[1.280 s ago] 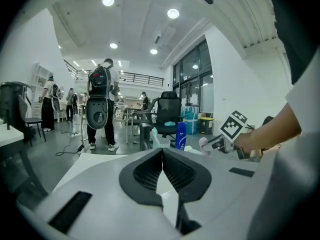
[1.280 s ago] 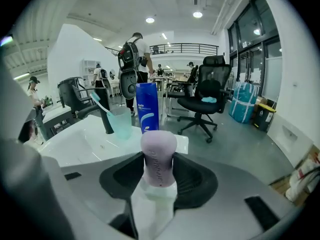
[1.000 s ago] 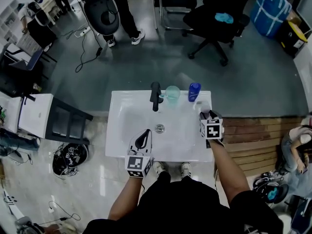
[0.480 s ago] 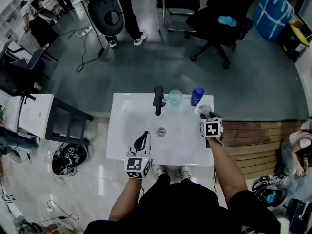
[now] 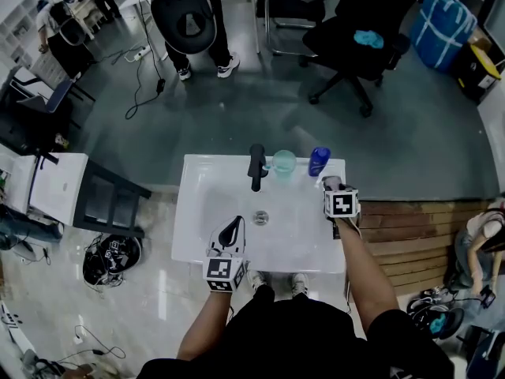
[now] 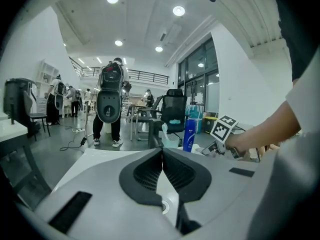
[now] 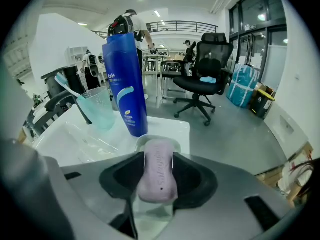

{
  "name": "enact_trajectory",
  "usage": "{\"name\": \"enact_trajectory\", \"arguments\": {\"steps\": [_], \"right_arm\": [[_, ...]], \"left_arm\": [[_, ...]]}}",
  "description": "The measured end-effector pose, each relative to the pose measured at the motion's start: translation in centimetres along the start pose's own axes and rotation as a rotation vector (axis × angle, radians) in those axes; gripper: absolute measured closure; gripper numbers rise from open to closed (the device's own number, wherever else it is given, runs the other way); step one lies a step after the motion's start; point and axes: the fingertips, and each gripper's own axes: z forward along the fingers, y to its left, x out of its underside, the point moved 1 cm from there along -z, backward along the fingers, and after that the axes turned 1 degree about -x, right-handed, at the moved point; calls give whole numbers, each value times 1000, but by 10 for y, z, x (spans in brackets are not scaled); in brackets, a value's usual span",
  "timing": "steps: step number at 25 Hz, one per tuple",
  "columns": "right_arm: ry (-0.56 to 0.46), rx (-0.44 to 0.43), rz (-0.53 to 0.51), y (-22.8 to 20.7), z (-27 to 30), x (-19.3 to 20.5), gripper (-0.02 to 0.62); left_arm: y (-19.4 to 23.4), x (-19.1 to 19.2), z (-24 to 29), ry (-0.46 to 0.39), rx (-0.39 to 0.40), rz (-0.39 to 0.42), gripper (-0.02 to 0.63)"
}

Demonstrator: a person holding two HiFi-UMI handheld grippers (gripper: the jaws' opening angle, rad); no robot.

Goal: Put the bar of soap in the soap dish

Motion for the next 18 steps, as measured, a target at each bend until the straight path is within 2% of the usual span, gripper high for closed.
{"name": "enact_trajectory", "arguments": {"steps": [5, 11, 18], "right_arm": [[-67, -3, -62, 1, -17, -14, 402], [-248, -32, -141, 14, -78, -47, 428], [-505, -42, -155, 28, -165, -83, 561]], "left_arm": [[-6, -3, 2, -3, 11, 7, 586], [-16, -10, 4, -16, 32, 16, 586], [-35, -35, 5, -79, 53, 19, 586]]}}
